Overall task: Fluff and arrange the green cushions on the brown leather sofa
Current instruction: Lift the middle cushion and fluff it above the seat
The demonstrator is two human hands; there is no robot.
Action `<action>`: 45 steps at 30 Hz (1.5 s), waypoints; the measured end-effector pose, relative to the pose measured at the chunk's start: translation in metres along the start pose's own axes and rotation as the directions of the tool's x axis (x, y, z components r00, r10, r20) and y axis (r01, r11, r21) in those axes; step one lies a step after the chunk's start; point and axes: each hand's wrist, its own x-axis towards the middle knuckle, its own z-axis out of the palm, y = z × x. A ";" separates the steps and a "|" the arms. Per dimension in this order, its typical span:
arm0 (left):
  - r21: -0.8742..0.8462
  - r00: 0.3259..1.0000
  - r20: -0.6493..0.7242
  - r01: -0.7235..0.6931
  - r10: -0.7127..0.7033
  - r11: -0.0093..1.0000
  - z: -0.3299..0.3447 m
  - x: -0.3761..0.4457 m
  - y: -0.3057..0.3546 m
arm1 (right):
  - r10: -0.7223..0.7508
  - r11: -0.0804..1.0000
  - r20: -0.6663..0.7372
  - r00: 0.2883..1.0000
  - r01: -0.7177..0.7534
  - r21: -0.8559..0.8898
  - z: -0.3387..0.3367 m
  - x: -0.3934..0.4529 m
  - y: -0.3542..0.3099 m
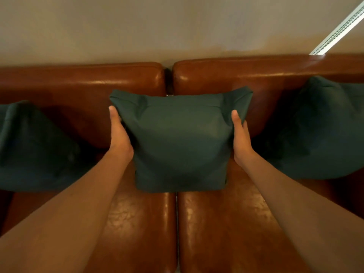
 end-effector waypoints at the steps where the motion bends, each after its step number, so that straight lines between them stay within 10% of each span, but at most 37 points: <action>1: -0.014 0.999 -0.052 0.006 -0.007 1.000 0.000 0.004 -0.003 | 0.022 0.999 -0.004 1.000 -0.022 0.027 -0.001 0.002 0.001; 5: 0.062 0.975 -0.218 0.050 -0.035 0.997 0.000 0.009 -0.013 | 0.103 0.978 -0.053 0.993 -0.091 0.189 -0.014 0.009 0.011; 11: 0.094 0.988 -0.110 0.117 -0.106 0.989 -0.007 0.011 -0.023 | 0.278 0.955 0.010 0.961 -0.277 0.109 -0.012 0.022 0.031; 45: 0.314 0.999 -0.034 0.035 -0.026 0.949 -0.032 -0.023 0.006 | 0.244 0.965 0.003 0.970 -0.243 0.095 0.020 -0.010 0.019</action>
